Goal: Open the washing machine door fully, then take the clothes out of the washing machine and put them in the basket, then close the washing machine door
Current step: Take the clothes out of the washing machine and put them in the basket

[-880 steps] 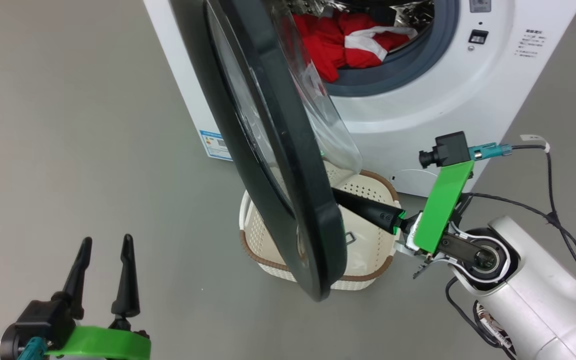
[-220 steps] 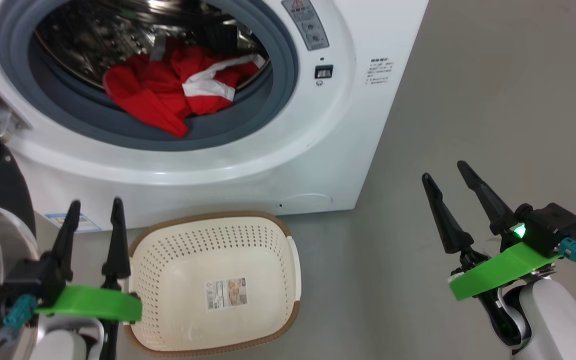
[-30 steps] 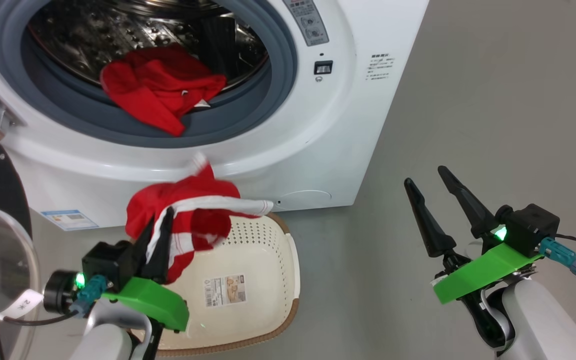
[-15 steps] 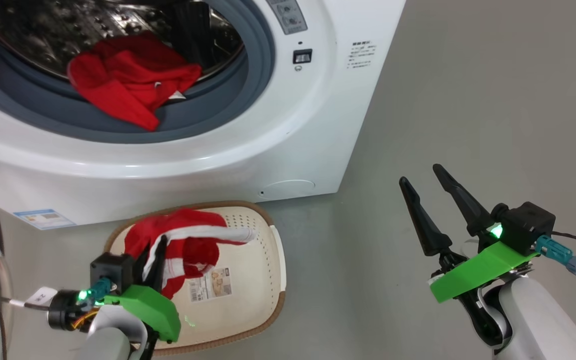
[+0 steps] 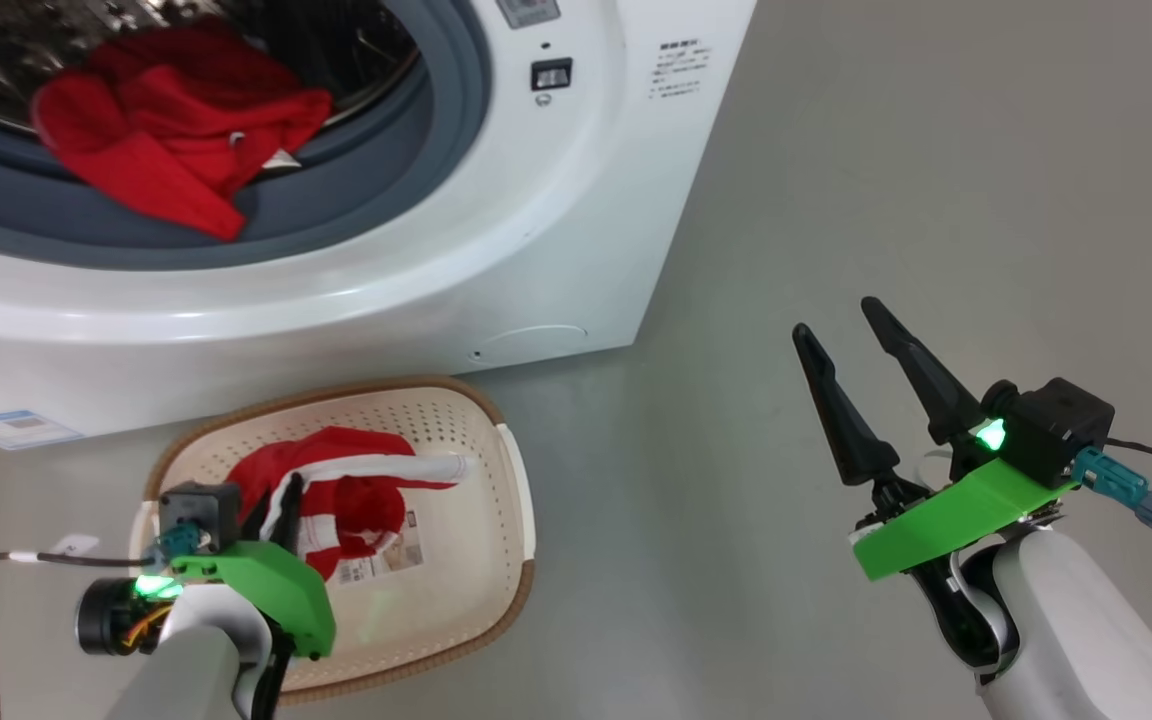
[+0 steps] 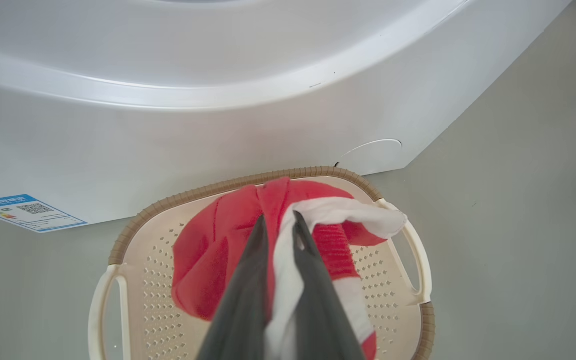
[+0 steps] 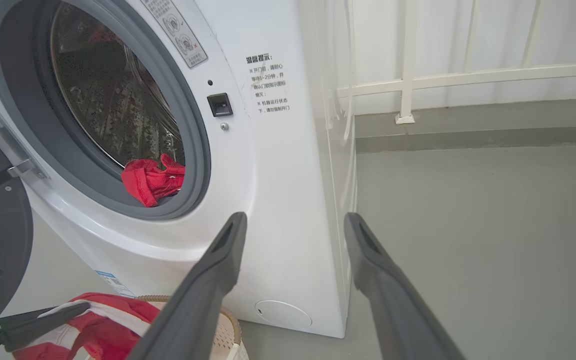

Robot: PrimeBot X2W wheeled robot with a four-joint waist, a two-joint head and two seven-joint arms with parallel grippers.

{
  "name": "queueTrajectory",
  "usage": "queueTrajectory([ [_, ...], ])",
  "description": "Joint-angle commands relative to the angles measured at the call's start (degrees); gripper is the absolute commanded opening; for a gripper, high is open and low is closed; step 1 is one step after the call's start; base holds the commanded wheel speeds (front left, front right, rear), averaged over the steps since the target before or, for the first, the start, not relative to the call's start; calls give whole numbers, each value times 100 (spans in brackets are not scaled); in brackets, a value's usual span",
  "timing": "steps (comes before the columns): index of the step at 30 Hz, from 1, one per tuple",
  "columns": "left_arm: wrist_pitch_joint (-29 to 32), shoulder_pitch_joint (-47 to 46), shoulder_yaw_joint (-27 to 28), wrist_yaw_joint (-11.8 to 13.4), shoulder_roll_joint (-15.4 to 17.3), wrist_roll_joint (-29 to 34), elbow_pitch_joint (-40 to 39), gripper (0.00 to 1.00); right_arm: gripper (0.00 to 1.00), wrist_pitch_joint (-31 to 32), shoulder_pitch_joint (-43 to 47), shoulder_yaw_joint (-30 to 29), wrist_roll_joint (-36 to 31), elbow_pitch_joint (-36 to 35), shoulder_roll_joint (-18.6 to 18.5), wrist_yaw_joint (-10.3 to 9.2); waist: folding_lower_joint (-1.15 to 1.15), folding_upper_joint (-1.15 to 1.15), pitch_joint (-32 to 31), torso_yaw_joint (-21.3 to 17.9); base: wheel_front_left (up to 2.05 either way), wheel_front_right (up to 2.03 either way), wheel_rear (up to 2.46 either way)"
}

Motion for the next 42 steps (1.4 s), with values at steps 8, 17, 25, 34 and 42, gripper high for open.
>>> queueTrajectory([
  [8,-76,-384,272,-116,115,29,469,0,100,-27,-158,41,31,-209,31,9,0,0,349,-210,0,0,0],
  [17,-77,-710,340,-194,63,65,949,0,100,-27,-279,7,-6,-288,83,9,0,0,737,-279,0,0,0],
  [25,-77,-965,374,-215,70,86,1272,0,100,-27,-366,4,-28,-307,151,9,0,0,977,-348,0,0,0],
  [34,-77,-1108,375,-240,53,97,1464,15,100,-27,-416,-13,-33,-292,191,9,0,0,1069,-400,0,0,0],
  [42,-77,-1102,409,-256,-8,52,1524,100,100,-27,-406,-31,-52,-237,207,9,0,0,956,-353,0,0,0],
])
